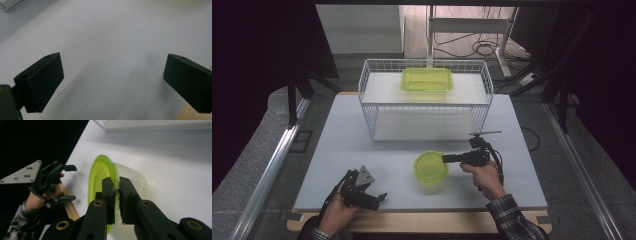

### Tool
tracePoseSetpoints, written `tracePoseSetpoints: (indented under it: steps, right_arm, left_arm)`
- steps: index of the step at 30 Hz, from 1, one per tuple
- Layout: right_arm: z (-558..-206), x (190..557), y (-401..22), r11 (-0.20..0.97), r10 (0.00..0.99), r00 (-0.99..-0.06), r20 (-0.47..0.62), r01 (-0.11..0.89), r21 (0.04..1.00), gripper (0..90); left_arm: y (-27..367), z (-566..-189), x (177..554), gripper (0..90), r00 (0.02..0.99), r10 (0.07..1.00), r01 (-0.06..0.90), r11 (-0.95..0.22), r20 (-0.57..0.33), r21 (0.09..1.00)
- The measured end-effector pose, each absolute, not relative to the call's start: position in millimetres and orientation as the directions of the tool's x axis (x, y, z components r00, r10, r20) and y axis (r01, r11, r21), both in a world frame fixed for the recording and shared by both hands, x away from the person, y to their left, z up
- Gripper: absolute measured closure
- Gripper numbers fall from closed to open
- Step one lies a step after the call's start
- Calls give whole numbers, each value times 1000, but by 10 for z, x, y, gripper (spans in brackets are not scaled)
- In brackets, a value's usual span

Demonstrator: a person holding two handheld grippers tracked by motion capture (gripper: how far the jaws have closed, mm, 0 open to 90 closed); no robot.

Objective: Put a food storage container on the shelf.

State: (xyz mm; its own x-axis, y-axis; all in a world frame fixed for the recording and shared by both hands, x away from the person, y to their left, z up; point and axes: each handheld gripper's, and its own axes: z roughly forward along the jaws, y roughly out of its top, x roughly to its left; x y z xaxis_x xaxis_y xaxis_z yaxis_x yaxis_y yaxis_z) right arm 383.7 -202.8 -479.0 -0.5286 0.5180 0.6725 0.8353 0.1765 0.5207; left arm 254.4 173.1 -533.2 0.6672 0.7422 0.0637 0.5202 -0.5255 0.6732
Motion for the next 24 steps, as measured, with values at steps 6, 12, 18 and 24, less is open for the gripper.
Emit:
tracePoseSetpoints:
  steps: [6, 12, 18, 24]
  right_arm:
    - [-4809, 3855, -2047, 183, 558, -536, 634, 824, 536, 811]
    - [-4872, 3885, -2079, 229, 649, -541, 535, 809, 541, 740]
    - [-4922, 3941, -2122, 206, 658, -524, 542, 817, 539, 649]
    - [-4880, 4032, -2108, 192, 665, -523, 533, 810, 555, 615]
  left_arm:
    - [1728, -5335, 2544, 26, 668, 741, 521, -527, 63, 672]
    - [1727, -5338, 2546, 26, 669, 741, 522, -528, 62, 670]
    - [1727, -5340, 2546, 26, 669, 740, 523, -528, 62, 669]
    - [1726, -5341, 2547, 26, 670, 740, 523, -530, 61, 668]
